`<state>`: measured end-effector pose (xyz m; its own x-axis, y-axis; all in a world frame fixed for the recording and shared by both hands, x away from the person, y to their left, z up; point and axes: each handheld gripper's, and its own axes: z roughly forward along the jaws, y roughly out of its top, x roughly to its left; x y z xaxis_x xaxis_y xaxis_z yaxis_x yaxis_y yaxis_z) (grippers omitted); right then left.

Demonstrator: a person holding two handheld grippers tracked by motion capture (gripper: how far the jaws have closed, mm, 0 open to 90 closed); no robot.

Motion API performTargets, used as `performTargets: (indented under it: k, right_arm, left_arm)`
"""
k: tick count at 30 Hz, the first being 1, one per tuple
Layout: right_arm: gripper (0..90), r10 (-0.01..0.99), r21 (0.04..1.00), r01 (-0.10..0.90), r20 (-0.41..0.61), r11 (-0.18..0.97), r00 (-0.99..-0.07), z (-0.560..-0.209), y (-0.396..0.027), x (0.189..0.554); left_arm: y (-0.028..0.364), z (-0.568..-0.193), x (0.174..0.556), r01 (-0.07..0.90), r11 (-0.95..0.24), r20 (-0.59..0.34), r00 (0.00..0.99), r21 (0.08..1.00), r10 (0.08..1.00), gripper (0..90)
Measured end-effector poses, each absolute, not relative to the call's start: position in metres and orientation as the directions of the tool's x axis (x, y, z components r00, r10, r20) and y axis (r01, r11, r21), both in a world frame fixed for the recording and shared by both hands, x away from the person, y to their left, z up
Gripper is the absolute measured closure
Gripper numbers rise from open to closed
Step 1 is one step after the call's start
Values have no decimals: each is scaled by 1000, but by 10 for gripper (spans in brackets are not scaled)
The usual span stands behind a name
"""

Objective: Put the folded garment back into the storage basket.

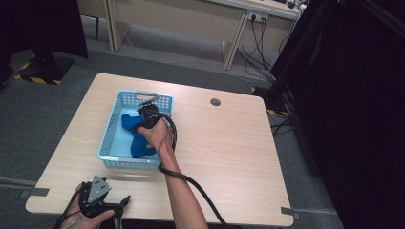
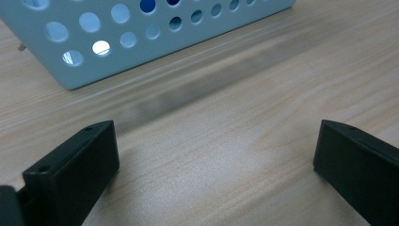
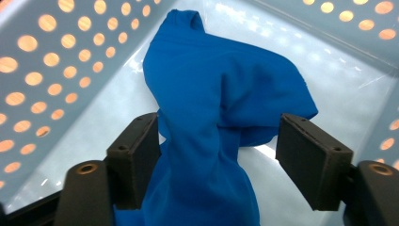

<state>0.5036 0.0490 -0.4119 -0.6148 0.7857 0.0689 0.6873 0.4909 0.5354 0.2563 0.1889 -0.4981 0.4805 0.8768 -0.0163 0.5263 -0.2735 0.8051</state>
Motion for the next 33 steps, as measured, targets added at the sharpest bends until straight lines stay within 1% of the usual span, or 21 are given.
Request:
performTargets:
  k: [11, 23, 29, 33]
  right_arm:
    - [279, 775, 581, 661, 81, 474, -627, -396, 39, 500]
    - [274, 764, 597, 643, 78, 479, -641, -387, 33, 498]
    - [191, 766, 616, 636, 79, 465, -637, -380, 32, 495]
    - [185, 769, 626, 632, 79, 457, -634, -377, 31, 494]
  left_arm:
    - [189, -498, 256, 526, -273, -16, 480, 805, 877, 0]
    - [189, -498, 256, 526, -273, -16, 479, 806, 878, 0]
    - [189, -498, 256, 526, -272, -16, 479, 806, 878, 0]
    - [189, -498, 256, 526, -272, -16, 479, 806, 878, 0]
